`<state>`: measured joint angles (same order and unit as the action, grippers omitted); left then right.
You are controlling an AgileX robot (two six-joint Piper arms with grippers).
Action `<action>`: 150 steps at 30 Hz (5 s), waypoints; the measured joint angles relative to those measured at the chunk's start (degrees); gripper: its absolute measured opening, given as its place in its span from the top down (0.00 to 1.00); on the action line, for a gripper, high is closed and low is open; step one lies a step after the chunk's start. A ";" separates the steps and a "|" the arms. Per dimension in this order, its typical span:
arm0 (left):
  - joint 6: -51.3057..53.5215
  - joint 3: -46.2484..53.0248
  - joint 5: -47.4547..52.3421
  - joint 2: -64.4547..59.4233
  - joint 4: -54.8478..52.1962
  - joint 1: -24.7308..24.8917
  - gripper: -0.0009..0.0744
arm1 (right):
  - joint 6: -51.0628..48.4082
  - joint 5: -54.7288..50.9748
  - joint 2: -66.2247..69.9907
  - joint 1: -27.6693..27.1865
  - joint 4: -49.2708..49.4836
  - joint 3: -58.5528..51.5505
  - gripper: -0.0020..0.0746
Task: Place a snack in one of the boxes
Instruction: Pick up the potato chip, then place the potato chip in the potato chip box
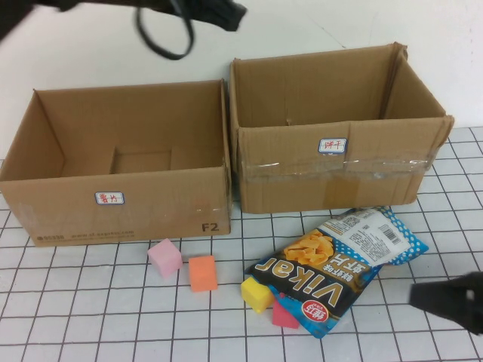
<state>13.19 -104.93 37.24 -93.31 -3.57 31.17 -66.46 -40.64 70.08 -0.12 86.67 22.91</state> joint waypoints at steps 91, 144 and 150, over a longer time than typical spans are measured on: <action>-12.59 44.77 2.49 51.99 -0.92 0.00 0.99 | -9.48 -5.64 25.68 19.07 10.07 42.63 0.92; -13.19 44.77 13.76 57.19 -4.74 0.00 0.99 | -7.04 12.57 59.07 31.87 11.05 91.04 0.42; -13.19 44.77 13.76 57.19 -5.25 0.00 0.99 | -4.70 10.00 54.10 31.87 2.54 91.04 0.61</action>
<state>0.00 -60.16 51.00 -36.12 -8.81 31.17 -71.16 -30.64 124.18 31.75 89.21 113.95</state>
